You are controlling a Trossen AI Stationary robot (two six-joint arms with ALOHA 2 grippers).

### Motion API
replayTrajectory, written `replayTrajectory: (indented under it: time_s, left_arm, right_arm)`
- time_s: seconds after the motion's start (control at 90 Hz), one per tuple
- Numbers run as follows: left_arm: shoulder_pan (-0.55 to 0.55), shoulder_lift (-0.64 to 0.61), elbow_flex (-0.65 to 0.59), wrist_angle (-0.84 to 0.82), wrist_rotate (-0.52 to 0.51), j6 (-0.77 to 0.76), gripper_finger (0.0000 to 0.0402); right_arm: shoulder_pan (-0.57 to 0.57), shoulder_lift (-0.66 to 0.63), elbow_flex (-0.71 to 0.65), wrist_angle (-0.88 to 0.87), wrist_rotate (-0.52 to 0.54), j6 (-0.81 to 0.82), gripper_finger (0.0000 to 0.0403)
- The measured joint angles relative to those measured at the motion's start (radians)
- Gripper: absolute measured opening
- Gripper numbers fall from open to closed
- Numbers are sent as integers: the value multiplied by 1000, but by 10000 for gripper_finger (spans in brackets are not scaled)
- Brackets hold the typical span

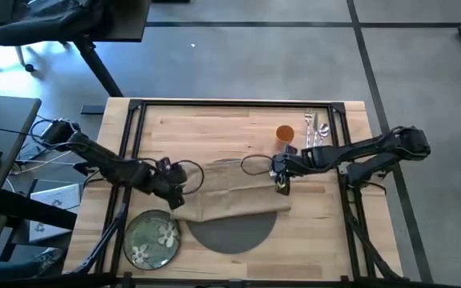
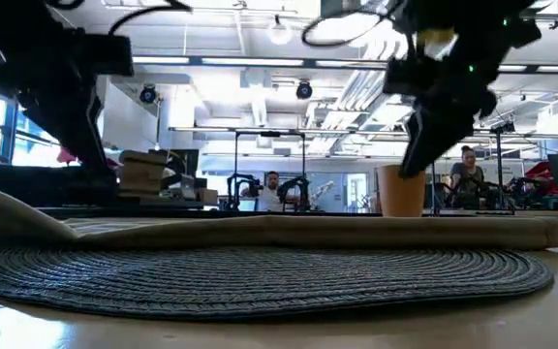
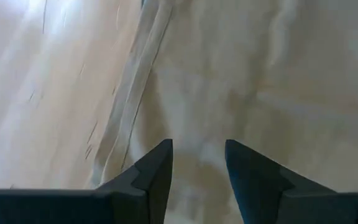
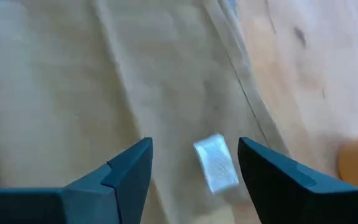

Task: Set table place
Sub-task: Fold the brown napkin

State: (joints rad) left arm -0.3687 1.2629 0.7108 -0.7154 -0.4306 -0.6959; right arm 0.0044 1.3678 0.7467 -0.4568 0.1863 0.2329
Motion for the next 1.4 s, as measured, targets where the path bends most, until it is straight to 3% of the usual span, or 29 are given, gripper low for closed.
replayTrajectory:
  time_s: [0.122,0.4,0.522,0.789,1.089,1.4]
  left_arm:
    - [74,0,-3,-44,43,1,133]
    - [190,-1,-55,-60,96,35,133]
    - [215,-4,-120,-20,146,28,133]
    - [285,-72,-149,33,127,27,133]
    - [428,-111,-212,41,242,-11,133]
    - [442,-110,-240,136,310,-15,133]
  right_arm:
    - [-108,0,-4,-28,-60,84,213]
    - [-319,16,-4,-42,-152,56,212]
    - [-321,25,-4,-36,-160,47,212]
    - [-317,29,-4,-24,-149,46,212]
    - [-316,30,-4,-16,-137,46,212]
    - [-316,30,-4,-16,-137,28,212]
